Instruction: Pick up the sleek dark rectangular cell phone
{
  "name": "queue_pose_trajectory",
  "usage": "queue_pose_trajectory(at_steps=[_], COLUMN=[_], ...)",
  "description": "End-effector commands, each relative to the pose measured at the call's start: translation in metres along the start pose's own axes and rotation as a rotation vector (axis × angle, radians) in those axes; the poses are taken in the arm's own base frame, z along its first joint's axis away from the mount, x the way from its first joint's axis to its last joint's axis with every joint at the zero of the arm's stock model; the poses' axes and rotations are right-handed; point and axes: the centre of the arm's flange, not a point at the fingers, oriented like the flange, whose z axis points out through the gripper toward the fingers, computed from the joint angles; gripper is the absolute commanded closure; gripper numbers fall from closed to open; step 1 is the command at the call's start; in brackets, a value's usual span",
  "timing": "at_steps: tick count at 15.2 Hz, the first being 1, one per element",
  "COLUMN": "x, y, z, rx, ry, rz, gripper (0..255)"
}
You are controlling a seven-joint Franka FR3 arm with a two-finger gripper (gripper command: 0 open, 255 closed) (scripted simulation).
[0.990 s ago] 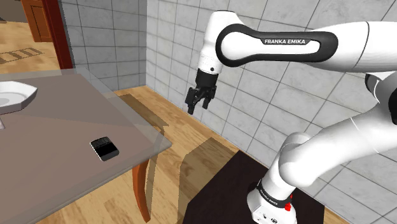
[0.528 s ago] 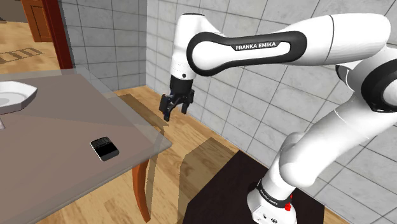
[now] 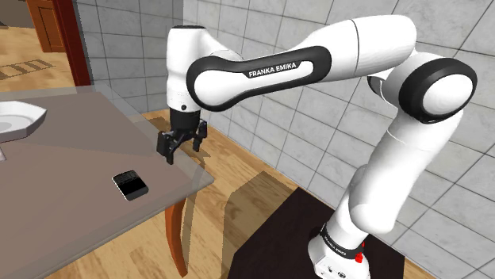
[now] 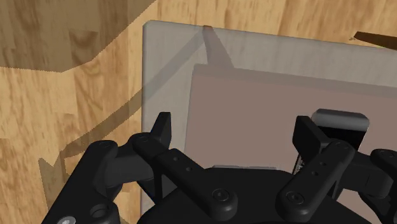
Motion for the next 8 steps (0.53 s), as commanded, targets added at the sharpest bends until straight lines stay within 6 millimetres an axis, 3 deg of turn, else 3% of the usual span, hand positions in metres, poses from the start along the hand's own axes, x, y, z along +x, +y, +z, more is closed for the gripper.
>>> queue_pose_trajectory(at_steps=[1,8], x=[0.012,0.055], y=[-0.023,-0.103], z=[0.007,0.039], rx=[-0.01,-0.045], ry=[0.002,0.007], rz=[-0.008,-0.037], gripper=[0,0])
